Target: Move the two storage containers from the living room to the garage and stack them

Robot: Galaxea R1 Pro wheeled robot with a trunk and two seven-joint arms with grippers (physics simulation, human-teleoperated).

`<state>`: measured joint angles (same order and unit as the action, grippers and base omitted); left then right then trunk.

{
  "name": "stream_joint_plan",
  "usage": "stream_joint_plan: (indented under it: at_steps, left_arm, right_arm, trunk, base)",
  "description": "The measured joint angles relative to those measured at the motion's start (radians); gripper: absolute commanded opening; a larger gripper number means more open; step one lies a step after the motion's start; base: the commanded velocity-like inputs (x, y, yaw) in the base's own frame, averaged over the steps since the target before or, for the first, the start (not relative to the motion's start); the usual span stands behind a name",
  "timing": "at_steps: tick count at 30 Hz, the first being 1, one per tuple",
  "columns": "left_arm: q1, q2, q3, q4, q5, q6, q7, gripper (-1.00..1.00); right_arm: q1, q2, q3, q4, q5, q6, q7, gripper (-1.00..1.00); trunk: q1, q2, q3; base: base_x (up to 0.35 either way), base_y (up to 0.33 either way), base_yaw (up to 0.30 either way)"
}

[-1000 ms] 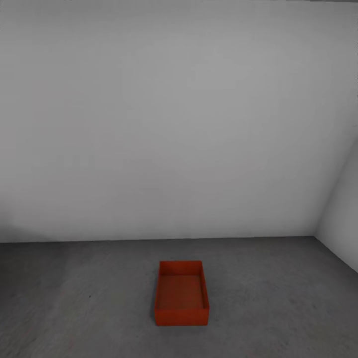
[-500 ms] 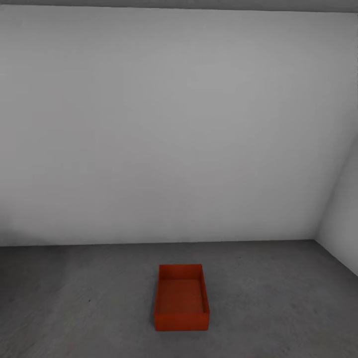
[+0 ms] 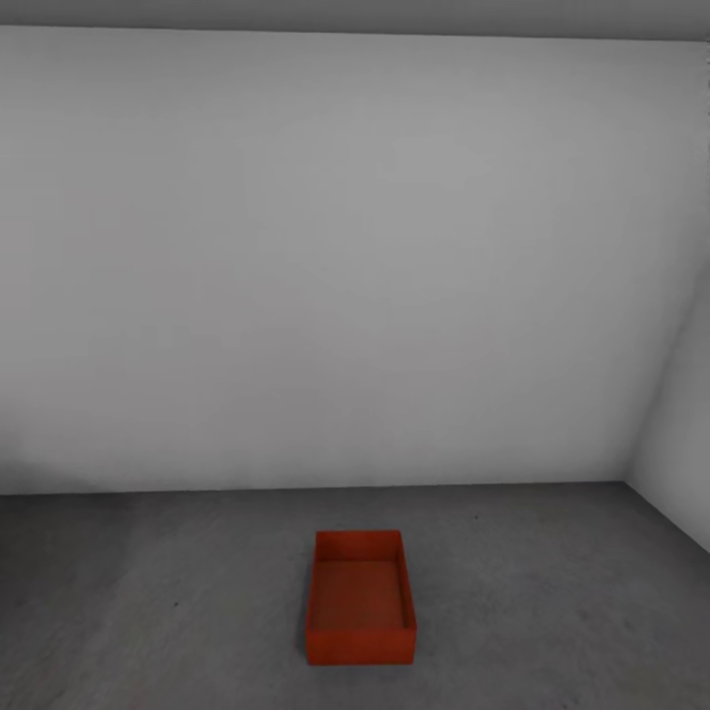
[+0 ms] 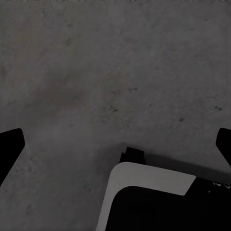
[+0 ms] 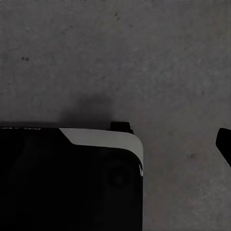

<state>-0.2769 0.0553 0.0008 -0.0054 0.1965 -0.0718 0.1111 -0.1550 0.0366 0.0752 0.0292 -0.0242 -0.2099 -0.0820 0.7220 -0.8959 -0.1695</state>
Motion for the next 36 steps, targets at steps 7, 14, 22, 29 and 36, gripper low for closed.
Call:
stream_joint_plan:
  at_steps: [7, 14, 22, 29, 36]
  left_arm:
    - [0.000, 0.000, 0.000, 0.000, 0.000, 0.000, 0.000, 1.00]
    - [0.000, 0.000, 0.000, 0.000, 0.000, 0.000, 0.000, 1.00]
    - [0.000, 0.000, 0.000, 0.000, 0.000, 0.000, 0.000, 1.00]
    - [0.000, 0.000, 0.001, 0.000, 0.000, 0.000, 0.000, 1.00]
    - [0.000, 0.000, 0.000, 0.000, 0.000, 0.000, 0.000, 1.00]
  right_arm:
    - [0.000, -0.001, 0.000, 0.000, 0.002, 0.001, 0.000, 1.00]
    - [0.000, -0.005, 0.000, 0.000, 0.005, 0.000, 0.004, 1.00]
    - [0.000, -0.011, 0.001, 0.000, 0.005, 0.001, 0.053, 1.00]
    - [0.000, -0.014, 0.002, 0.000, 0.005, 0.001, 0.062, 1.00]
    - [0.000, -0.016, 0.002, 0.000, 0.005, 0.003, 0.063, 1.00]
  trunk:
    - [0.000, 0.000, 0.001]
    - [0.000, 0.000, 0.001]
    - [0.000, 0.000, 0.001]
    - [0.000, 0.000, 0.001]
    - [0.000, 0.000, 0.001]
  base:
    - [0.000, 0.000, -0.045]
    - [0.000, 0.000, -0.249]
    - [0.000, 0.000, -0.291]
    - [0.000, 0.000, -0.295]
    - [0.000, 0.000, -0.296]
